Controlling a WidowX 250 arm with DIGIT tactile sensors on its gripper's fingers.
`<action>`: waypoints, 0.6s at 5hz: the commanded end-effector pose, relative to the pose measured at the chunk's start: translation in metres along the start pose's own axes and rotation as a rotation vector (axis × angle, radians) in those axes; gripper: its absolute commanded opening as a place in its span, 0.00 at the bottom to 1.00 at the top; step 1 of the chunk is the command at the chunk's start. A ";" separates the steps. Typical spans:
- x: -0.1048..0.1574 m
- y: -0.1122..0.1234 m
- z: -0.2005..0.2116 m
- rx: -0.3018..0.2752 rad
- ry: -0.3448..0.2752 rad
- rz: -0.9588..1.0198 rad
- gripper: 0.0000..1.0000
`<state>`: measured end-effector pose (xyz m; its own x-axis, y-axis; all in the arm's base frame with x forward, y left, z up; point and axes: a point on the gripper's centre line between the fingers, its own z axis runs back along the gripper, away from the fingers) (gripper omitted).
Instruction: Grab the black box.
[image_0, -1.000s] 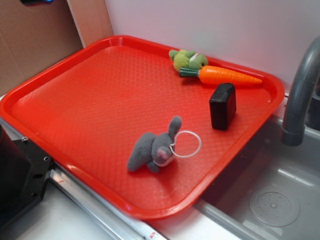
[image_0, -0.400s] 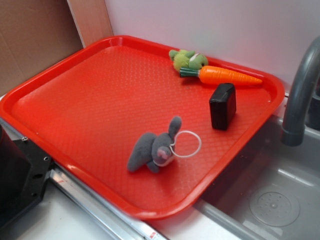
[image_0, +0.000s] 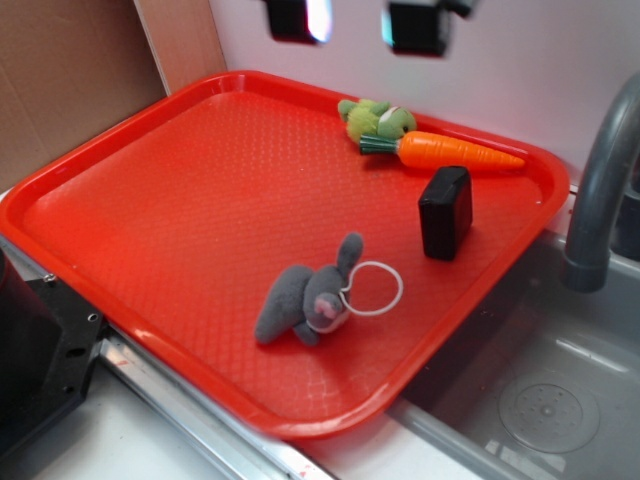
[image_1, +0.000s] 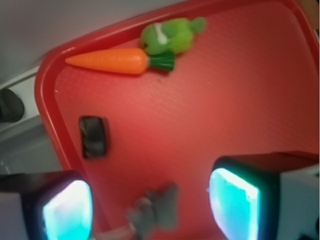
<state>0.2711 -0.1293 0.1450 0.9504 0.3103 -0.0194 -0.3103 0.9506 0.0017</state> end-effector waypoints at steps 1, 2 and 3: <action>0.011 -0.030 -0.041 -0.070 -0.008 -0.081 1.00; -0.002 -0.016 -0.072 -0.133 0.008 -0.051 1.00; -0.002 -0.016 -0.088 -0.144 0.048 -0.071 1.00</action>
<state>0.2694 -0.1505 0.0547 0.9693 0.2345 -0.0738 -0.2430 0.9593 -0.1436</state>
